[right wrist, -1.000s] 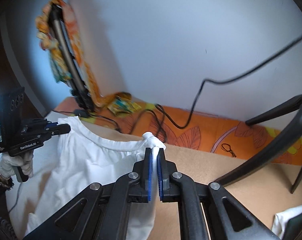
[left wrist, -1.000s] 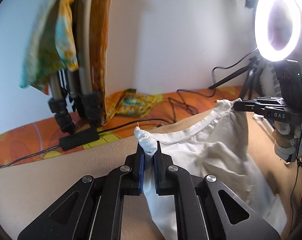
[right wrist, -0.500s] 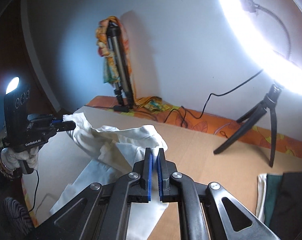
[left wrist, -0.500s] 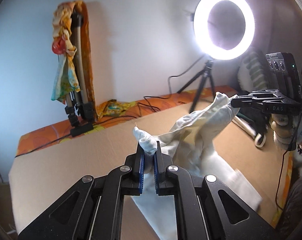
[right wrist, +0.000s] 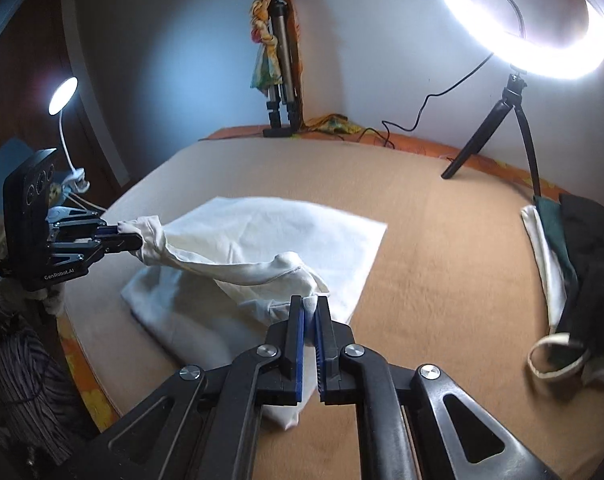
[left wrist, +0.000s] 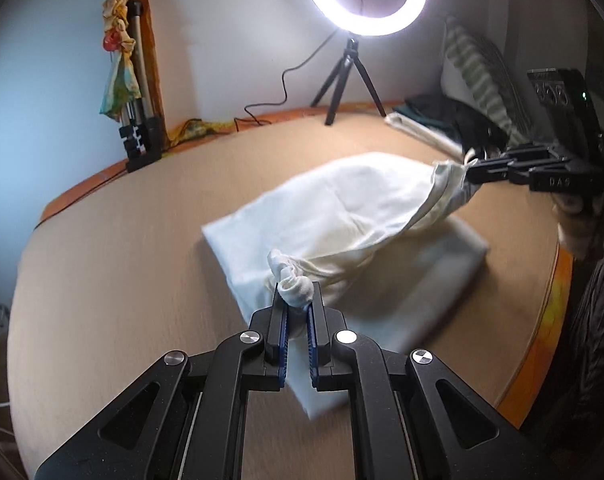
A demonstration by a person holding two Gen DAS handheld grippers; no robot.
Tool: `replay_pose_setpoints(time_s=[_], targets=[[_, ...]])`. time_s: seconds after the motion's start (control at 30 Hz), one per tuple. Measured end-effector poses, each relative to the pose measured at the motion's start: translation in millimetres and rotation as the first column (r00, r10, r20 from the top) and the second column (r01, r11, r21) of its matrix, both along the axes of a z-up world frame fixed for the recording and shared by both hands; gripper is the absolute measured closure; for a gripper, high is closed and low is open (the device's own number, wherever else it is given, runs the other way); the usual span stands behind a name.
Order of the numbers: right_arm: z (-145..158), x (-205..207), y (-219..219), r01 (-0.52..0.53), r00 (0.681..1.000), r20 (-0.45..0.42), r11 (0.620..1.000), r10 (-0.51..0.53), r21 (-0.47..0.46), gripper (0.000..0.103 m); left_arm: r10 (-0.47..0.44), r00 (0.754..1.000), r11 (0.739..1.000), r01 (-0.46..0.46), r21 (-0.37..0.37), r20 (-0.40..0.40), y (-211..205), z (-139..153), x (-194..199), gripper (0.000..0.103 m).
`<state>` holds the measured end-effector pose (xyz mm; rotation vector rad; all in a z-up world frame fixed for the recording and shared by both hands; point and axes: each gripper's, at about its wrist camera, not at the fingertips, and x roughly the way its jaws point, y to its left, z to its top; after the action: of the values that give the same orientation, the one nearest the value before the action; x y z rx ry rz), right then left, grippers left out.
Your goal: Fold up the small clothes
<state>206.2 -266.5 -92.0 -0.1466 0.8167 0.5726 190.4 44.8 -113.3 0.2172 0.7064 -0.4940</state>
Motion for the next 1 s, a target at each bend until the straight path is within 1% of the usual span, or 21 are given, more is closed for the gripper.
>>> replay_pose_setpoints(time_s=[0.13, 0.2, 0.23, 0.27, 0.3, 0.33, 0.37, 0.4, 0.43, 0.47, 0.5, 0.53, 0.6, 0.63, 0.73, 0.8, 0.83, 0.9, 0.93, 0.97, 1.0], targets=[[-13, -25, -4, 0.002, 1.0, 0.023, 0.998, -0.001, -0.062, 0.1, -0.021, 1.0, 0.999, 0.02, 0.032, 0.006, 3, -1, -21, 0.092], [-16, -37, -8, -0.017, 1.0, 0.016, 0.997, 0.018, -0.076, 0.096, -0.016, 1.0, 0.999, 0.016, 0.043, 0.004, 10, -1, -34, 0.092], [-16, -43, -11, -0.023, 1.0, 0.015, 0.996, 0.024, -0.081, 0.095, -0.009, 1.0, 0.999, 0.009, 0.035, 0.0, 16, 1, -40, 0.091], [-15, -47, -15, -0.024, 1.0, 0.011, 0.996, 0.025, -0.081, 0.095, 0.0, 1.0, 1.0, 0.001, 0.019, -0.003, 22, 3, -46, 0.091], [-14, -50, -19, -0.024, 1.0, 0.004, 0.997, 0.024, -0.072, 0.089, 0.005, 1.0, 1.0, -0.005, 0.007, -0.006, 26, 3, -48, 0.089], [-12, -54, -24, -0.017, 1.0, -0.005, 0.999, 0.017, -0.051, 0.081, 0.015, 1.0, 1.0, -0.015, -0.011, -0.01, 30, 5, -51, 0.081], [-10, -55, -29, -0.004, 1.0, -0.014, 1.0, 0.003, -0.028, 0.079, 0.032, 0.999, 0.998, -0.033, -0.054, -0.02, 38, 8, -52, 0.078], [-7, -54, -36, 0.02, 0.999, -0.029, 1.0, -0.02, 0.006, 0.075, 0.05, 0.998, 0.994, -0.053, -0.097, -0.039, 44, 9, -50, 0.071], [-6, -52, -41, 0.041, 0.998, -0.05, 0.998, -0.039, 0.041, 0.073, 0.068, 0.995, 0.986, -0.078, -0.148, -0.071, 49, 8, -47, 0.07], [-6, -47, -47, 0.065, 0.995, -0.08, 0.995, -0.058, 0.081, 0.071, 0.088, 0.988, 0.969, -0.115, -0.219, -0.13, 55, 6, -40, 0.07], [-7, -41, -51, 0.093, 0.99, -0.116, 0.989, -0.079, 0.119, 0.067, 0.095, 0.98, 0.954, -0.14, -0.266, -0.173, 59, 2, -35, 0.07], [-10, -33, -56, 0.125, 0.982, -0.163, 0.98, -0.099, 0.155, 0.059, 0.1, 0.967, 0.929, -0.174, -0.327, -0.233, 62, -3, -27, 0.07], [-19, -20, -62, 0.184, 0.959, -0.254, 0.96, -0.128, 0.211, 0.056, 0.105, 0.941, 0.885, -0.236, -0.401, -0.323, 65, -14, -20, 0.07], [-25, -13, -64, 0.207, 0.945, -0.299, 0.948, -0.13, 0.24, 0.056, 0.098, 0.924, 0.863, -0.264, -0.431, -0.369, 65, -22, -14, 0.07], [-40, -4, -64, 0.248, 0.92, -0.365, 0.934, -0.143, 0.257, 0.056, 0.108, 0.88, 0.819, -0.342, -0.461, -0.462, 65, -41, -6, 0.07], [-49, -1, -64, 0.274, 0.902, -0.403, 0.926, -0.154, 0.26, 0.056, 0.097, 0.865, 0.791, -0.368, -0.489, -0.493, 64, -49, -6, 0.071], [-53, 0, -63, 0.281, 0.895, -0.419, 0.923, -0.154, 0.261, 0.056, 0.093, 0.864, 0.789, -0.368, -0.492, -0.495, 63, -51, -6, 0.073], [-60, 2, -59, 0.282, 0.884, -0.445, 0.924, -0.145, 0.258, 0.057, 0.086, 0.866, 0.8, -0.355, -0.484, -0.493, 58, -52, -8, 0.073], [-63, 1, -57, 0.279, 0.88, -0.456, 0.925, -0.137, 0.26, 0.059, 0.084, 0.867, 0.802, -0.351, -0.483, -0.491, 56, -52, -9, 0.075], [-64, 1, -57, 0.279, 0.877, -0.462, 0.924, -0.134, 0.262, 0.063, 0.086, 0.869, 0.804, -0.349, -0.481, -0.486, 55, -51, -10, 0.079], [-65, 1, -55, 0.279, 0.875, -0.467, 0.923, -0.131, 0.264, 0.071, 0.089, 0.871, 0.807, -0.347, -0.478, -0.483, 56, -51, -9, 0.089]])
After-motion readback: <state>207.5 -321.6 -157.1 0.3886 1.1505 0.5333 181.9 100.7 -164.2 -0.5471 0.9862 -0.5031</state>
